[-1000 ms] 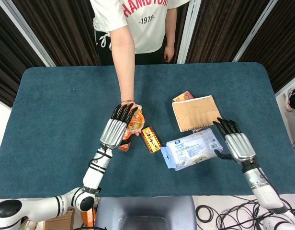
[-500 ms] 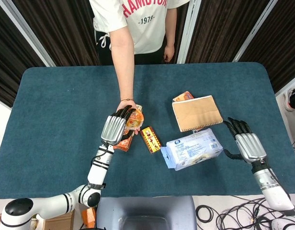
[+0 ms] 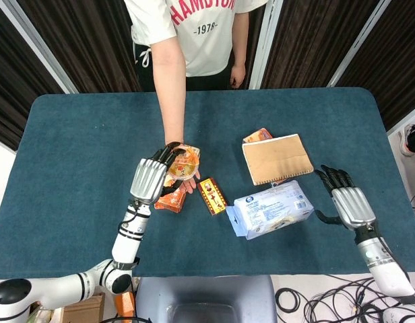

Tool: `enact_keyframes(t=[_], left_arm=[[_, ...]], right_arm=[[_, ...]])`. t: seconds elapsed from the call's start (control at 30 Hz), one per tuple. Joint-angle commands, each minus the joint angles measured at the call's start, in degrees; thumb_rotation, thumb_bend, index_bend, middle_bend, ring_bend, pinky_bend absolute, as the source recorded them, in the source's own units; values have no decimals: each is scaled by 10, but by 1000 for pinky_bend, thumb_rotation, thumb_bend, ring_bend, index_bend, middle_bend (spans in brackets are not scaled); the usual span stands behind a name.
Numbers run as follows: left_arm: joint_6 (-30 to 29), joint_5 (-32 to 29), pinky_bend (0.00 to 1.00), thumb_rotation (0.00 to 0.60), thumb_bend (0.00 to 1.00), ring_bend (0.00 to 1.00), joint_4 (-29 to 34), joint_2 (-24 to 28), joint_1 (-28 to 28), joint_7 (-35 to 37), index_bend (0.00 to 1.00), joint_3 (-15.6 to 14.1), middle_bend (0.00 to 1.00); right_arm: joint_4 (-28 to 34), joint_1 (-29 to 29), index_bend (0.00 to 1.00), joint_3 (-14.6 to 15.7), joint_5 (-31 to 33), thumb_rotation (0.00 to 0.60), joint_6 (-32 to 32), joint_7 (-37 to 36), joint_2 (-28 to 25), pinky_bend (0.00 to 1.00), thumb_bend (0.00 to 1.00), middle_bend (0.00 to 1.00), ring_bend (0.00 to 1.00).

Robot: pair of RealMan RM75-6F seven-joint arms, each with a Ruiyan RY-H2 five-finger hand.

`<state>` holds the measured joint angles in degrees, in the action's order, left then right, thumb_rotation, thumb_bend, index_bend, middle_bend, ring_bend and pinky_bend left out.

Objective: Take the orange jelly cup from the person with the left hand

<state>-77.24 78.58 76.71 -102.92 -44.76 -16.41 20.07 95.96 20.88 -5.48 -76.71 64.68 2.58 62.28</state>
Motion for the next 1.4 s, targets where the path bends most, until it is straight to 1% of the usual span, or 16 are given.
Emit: enact_keyframes(t=[0.03, 0.1, 0.2, 0.27, 0.33, 0.43, 0.53, 0.63, 0.8, 0.9, 1.0, 1.1, 1.17, 1.2, 1.3, 1.4], left_arm=[[-54, 41, 783, 600, 422, 587, 105, 83, 51, 2, 563, -20, 543], [-78, 53, 781, 600, 421, 584, 150, 127, 86, -1, 560, -40, 539], [-110, 62, 778, 600, 416, 582, 178, 180, 139, 18, 557, -77, 538], [-125, 64, 777, 600, 414, 582, 171, 200, 171, 49, 555, -101, 538], [-142, 66, 775, 600, 412, 580, 139, 208, 203, 98, 549, -127, 537], [-146, 59, 773, 600, 410, 579, 62, 191, 238, 170, 545, -155, 537], [-126, 45, 773, 600, 409, 579, -30, 151, 257, 237, 545, -173, 537], [-103, 38, 774, 600, 407, 579, -126, 97, 269, 314, 544, -181, 537], [-72, 36, 755, 600, 404, 561, -245, 28, 278, 411, 531, -185, 526], [-56, 42, 685, 600, 401, 497, -289, 5, 279, 443, 480, -191, 479], [-45, 52, 560, 600, 388, 399, -320, -10, 281, 461, 382, -199, 356], [-30, 55, 363, 600, 350, 233, -337, -19, 284, 476, 234, -202, 201], [-28, 57, 211, 600, 309, 85, -339, -19, 286, 477, 114, -204, 88], [-34, 59, 168, 600, 289, 40, -338, -19, 288, 475, 81, -202, 53], [-51, 68, 110, 600, 240, 0, -323, -9, 296, 460, 39, -205, 5], [-84, 95, 99, 600, 225, 0, -265, 34, 310, 423, 13, -224, 0]], right_arm=[[4, -5, 0, 3, -5, 600, 8, 1, -3, 0, 203, 0, 0], [5, -10, 0, 6, -9, 600, 15, 5, -5, 0, 203, 0, 0], [8, -17, 0, 10, -14, 600, 25, 11, -7, 0, 203, 0, 0], [10, -20, 0, 11, -16, 600, 30, 15, -8, 0, 203, 0, 0], [11, -22, 0, 13, -19, 600, 34, 20, -7, 0, 203, 0, 0], [12, -24, 0, 15, -21, 600, 37, 31, -3, 0, 203, 0, 0], [12, -24, 0, 17, -22, 600, 36, 41, 4, 0, 203, 0, 0], [8, -22, 0, 18, -29, 600, 38, 46, 14, 0, 203, 0, 0], [-4, -19, 0, 18, -28, 600, 33, 44, 25, 0, 203, 0, 0], [-7, -20, 0, 17, -27, 600, 33, 45, 27, 0, 203, 0, 0], [-10, -20, 0, 16, -26, 600, 34, 38, 27, 0, 203, 0, 0], [-16, -22, 0, 17, -27, 600, 34, 30, 27, 0, 202, 0, 0], [-19, -24, 0, 18, -28, 600, 36, 26, 26, 0, 202, 0, 0], [-20, -25, 0, 18, -29, 600, 38, 25, 26, 0, 202, 0, 0], [-21, -33, 0, 20, -35, 600, 50, 17, 20, 0, 203, 0, 0], [-20, -55, 0, 28, -49, 600, 84, 7, 8, 0, 203, 0, 0]])
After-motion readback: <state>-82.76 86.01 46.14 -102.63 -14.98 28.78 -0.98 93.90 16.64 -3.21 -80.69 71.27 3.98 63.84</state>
